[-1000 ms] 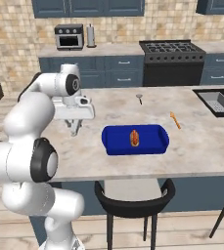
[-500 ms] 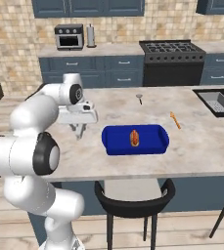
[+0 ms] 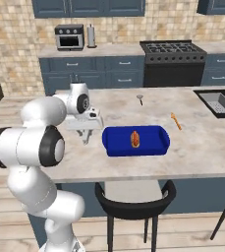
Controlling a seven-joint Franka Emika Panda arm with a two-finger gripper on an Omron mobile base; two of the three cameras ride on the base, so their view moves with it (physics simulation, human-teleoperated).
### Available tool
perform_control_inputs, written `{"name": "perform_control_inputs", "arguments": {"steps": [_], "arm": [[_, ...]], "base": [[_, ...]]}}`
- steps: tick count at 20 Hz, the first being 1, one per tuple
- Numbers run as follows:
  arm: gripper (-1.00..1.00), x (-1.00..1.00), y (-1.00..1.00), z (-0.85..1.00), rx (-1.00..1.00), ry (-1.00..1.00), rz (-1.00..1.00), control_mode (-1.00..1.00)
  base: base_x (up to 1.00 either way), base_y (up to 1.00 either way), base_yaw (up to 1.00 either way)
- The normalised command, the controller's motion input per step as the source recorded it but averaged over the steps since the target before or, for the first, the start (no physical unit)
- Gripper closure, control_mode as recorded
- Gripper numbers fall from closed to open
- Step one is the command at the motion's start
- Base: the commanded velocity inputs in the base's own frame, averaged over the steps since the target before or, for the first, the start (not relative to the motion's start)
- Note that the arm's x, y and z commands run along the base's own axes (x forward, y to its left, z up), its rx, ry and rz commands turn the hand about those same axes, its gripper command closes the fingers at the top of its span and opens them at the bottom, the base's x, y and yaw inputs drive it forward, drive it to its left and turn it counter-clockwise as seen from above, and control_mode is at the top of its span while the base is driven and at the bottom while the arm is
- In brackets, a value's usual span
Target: Take the tongs from the drawer on the left and place them on the dining counter next to the tray containing the hot dog.
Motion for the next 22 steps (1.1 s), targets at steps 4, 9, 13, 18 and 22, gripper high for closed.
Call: {"name": "perform_control_inputs", "arguments": {"steps": [4, 9, 13, 18, 22], "arm": [[1.0, 0.18, 0.0, -0.44, 0.0, -0.04, 0.0, -1.0], [1.0, 0.19, 0.0, -0.38, 0.0, 0.0, 0.0, -1.0], [1.0, 0.21, -0.03, -0.34, 0.0, 0.0, 0.0, -1.0], [1.0, 0.24, -0.08, -0.26, 0.0, 0.0, 0.0, -1.0], [1.0, 0.22, -0.11, -0.18, 0.0, 0.0, 0.0, -1.0]], "base": [[0.0, 0.0, 0.0], [0.0, 0.0, 0.0], [0.0, 0.0, 0.0], [0.0, 0.0, 0.0], [0.0, 0.0, 0.0]]}}
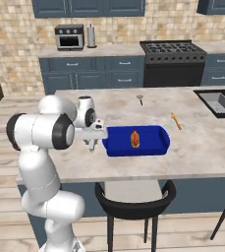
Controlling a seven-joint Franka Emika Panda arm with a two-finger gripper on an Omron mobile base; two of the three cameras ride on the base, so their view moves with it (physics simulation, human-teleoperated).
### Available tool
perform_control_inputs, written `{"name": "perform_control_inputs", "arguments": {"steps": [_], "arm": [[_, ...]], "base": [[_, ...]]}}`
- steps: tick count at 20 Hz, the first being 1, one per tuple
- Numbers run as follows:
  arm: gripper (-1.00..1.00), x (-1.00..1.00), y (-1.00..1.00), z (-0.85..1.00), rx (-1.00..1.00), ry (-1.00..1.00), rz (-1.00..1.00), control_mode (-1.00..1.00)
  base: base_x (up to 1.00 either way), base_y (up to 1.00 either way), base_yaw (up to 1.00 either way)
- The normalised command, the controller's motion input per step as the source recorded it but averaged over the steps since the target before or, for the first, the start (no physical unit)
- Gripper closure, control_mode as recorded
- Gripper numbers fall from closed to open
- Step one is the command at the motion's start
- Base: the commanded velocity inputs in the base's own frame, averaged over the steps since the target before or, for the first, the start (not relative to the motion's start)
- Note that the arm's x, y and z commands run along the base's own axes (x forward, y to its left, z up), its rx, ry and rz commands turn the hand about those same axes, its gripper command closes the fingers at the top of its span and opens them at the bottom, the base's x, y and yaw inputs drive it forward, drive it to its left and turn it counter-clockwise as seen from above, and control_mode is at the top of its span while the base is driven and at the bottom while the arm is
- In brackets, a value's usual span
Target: Take the tongs from the drawer on the left and place them on the dining counter next to the tray containing the hot dog.
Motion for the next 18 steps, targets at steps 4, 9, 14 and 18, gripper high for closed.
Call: {"name": "perform_control_inputs", "arguments": {"steps": [4, 9, 14, 18], "arm": [[1.0, 0.22, -0.09, -0.18, 0.0, 0.0, 0.0, -1.0], [1.0, 0.2, -0.03, -0.17, 0.0, 0.0, 0.0, -1.0], [1.0, 0.1, 0.0, -0.18, 0.0, 0.0, 0.0, -1.0], [-1.0, 0.0, -0.01, -0.08, 0.0, 0.0, 0.0, -1.0]], "base": [[0.0, 0.0, 0.0], [0.0, 0.0, 0.0], [0.0, 0.0, 0.0], [0.0, 0.0, 0.0]]}}
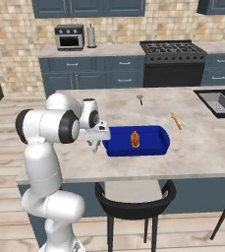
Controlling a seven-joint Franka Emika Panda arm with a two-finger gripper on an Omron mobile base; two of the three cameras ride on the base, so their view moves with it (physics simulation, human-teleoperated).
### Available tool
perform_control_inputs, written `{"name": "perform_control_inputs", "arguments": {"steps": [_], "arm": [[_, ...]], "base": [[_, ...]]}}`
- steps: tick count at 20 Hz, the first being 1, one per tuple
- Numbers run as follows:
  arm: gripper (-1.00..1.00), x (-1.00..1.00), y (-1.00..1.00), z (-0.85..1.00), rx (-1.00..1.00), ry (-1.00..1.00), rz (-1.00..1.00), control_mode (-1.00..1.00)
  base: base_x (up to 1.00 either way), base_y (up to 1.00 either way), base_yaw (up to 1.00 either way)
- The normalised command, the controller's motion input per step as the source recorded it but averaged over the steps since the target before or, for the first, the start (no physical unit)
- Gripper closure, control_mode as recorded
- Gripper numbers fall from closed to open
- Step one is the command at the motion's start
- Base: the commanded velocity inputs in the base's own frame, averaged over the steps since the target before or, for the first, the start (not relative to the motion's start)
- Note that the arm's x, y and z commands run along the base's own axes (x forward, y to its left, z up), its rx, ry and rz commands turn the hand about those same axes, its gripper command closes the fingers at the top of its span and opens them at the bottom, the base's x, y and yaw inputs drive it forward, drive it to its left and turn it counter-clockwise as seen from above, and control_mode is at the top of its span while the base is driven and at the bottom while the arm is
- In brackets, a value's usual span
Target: Take the tongs from the drawer on the left and place them on the dining counter next to the tray containing the hot dog.
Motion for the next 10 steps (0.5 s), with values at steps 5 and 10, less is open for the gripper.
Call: {"name": "perform_control_inputs", "arguments": {"steps": [5, 10], "arm": [[-1.0, 0.0, -0.1, 0.0, 0.0, -0.04, 0.0, -1.0], [-1.0, -0.21, 0.0, 0.24, 0.0, -0.16, 0.0, -1.0]], "base": [[0.0, 0.0, 0.0], [0.0, 0.0, 0.0]]}}
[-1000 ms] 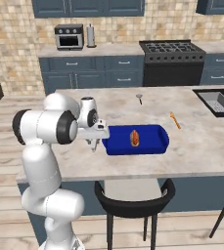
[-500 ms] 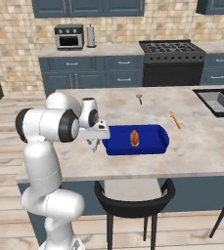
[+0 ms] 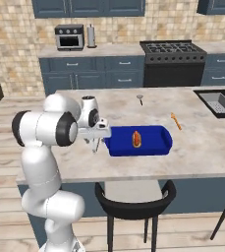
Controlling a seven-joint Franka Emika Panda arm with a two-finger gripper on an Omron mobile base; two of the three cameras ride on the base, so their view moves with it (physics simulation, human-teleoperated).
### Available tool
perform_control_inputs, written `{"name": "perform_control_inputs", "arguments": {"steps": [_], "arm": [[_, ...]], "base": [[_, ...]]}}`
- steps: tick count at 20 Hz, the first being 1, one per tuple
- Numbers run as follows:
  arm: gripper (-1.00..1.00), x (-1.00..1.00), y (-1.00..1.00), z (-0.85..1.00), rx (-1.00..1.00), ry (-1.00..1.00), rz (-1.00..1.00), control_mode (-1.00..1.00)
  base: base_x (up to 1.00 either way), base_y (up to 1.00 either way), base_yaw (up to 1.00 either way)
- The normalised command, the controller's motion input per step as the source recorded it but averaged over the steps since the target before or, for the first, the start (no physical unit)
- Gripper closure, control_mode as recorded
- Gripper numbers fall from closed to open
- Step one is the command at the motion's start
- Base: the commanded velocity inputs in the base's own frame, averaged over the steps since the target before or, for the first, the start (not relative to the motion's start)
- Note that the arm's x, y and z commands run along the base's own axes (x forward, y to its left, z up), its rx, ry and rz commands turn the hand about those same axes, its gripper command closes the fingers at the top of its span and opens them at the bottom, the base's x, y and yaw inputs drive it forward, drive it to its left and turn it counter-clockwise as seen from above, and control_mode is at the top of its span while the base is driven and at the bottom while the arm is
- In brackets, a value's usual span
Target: Take the tongs from the drawer on the left and place them on the dining counter next to the tray containing the hot dog.
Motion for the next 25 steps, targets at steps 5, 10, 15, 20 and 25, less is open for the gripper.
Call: {"name": "perform_control_inputs", "arguments": {"steps": [5, 10, 15, 20, 25], "arm": [[-1.0, -0.34, 0.0, 0.59, 0.0, -0.18, -0.01, -1.0], [-1.0, -0.44, 0.0, 0.77, 0.0, -0.18, -0.01, -1.0], [-1.0, -0.43, 0.0, 0.95, 0.0, -0.15, 0.0, -1.0], [-1.0, -0.45, -0.02, 0.93, 0.01, -0.14, 0.0, -1.0], [-1.0, -0.67, 0.0, 0.71, 0.03, -0.27, 0.0, -1.0]], "base": [[0.0, 0.0, 0.0], [0.0, 0.0, 0.0], [0.0, 0.0, 0.0], [0.0, 0.0, 0.0], [0.0, 0.0, 0.0]]}}
